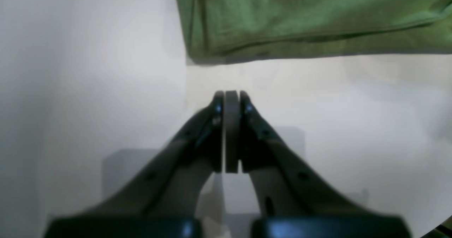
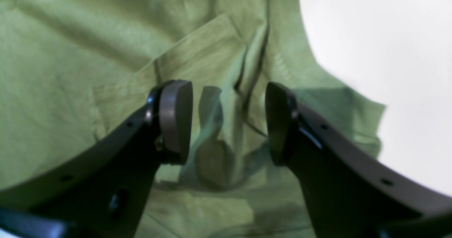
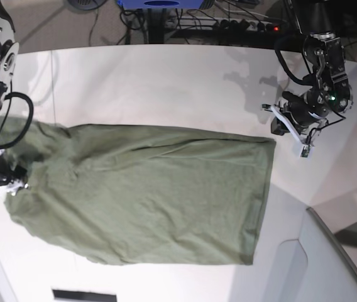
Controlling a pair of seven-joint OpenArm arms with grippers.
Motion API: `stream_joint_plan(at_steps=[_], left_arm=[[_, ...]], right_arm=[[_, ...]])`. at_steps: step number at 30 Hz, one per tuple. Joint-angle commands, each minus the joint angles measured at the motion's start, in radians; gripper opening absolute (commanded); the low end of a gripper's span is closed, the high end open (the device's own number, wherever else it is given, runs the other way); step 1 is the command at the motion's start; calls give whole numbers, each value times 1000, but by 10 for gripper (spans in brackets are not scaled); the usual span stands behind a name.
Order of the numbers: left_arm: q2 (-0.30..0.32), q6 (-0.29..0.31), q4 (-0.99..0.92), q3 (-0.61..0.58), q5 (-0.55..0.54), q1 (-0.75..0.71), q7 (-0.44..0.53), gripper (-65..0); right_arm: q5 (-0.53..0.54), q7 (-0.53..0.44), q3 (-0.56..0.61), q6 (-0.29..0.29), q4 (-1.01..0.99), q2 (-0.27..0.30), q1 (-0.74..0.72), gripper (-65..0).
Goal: Layout the t-shirt on the table in an organized manner, then fold the t-shirt properly
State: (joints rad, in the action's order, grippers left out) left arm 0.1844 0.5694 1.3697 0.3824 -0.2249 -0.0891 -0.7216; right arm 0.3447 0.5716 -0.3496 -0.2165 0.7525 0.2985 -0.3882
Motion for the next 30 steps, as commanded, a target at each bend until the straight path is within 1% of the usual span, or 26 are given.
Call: stream_joint_plan(at_steps=[1,3,4,5,6,9,10,11,14,15,16,18,21,24,25,28,29,30], left_arm=[[10,1,17,3,-14,9,17,-650],[16,1,17,3,-14,2,17,-650],[25,1,17,3,-15,-1,17,-650],[30,1,17,3,-15,-2,17,-650],[30,1,15,3,-17,-2,17,-650],[36,1,12,3,-17,-2,17,-650],[36,1,15,5,-17,-2,17,-650],[34,1,18,5,-17,-2,17,-650],[31,1,17,5,-18,1,17,-650],[30,1,17,5,-18,-1,17,-650],[30,1,17,5,-18,-1,17,-650],[30,1,17,5,-18,-4,17,-650],[30,1,17,5,-18,-14,17,-643],[30,1,14,11,-18,-16,17,-627],[28,1,12,31,-18,-16,17,-619],[-6,1,7,112,-20,-16,15,-569],[-15,1,7,140,-20,-16,13,-538],[-23,2,7,160,-20,-16,13,-490]], right_arm=[[11,-11,-7,-2,62,46,-7,-353],[20,28,-30,-2,183,54,59,-384],[20,51,-68,-2,255,47,105,-389],[20,84,-128,-2,325,29,153,-384],[20,117,-177,-7,379,0,186,-366],[20,202,-322,-18,491,-81,252,-267],[20,233,-365,-45,516,-100,272,-240],[20,261,-403,-90,531,-120,288,-222],[20,328,-520,-265,553,-173,314,-183],[20,345,-559,-314,554,-192,317,-164],[18,351,-592,-341,554,-207,323,-153],[18,348,-644,-346,554,-238,340,-149],[18,331,-679,-346,554,-275,357,-149],[18,330,-682,-347,528,-284,355,-149],[18,328,-682,-347,503,-284,349,-149],[18,282,-682,-349,430,-276,317,-149],[18,258,-682,-349,407,-270,312,-149],[18,238,-682,-349,387,-258,305,-149]])
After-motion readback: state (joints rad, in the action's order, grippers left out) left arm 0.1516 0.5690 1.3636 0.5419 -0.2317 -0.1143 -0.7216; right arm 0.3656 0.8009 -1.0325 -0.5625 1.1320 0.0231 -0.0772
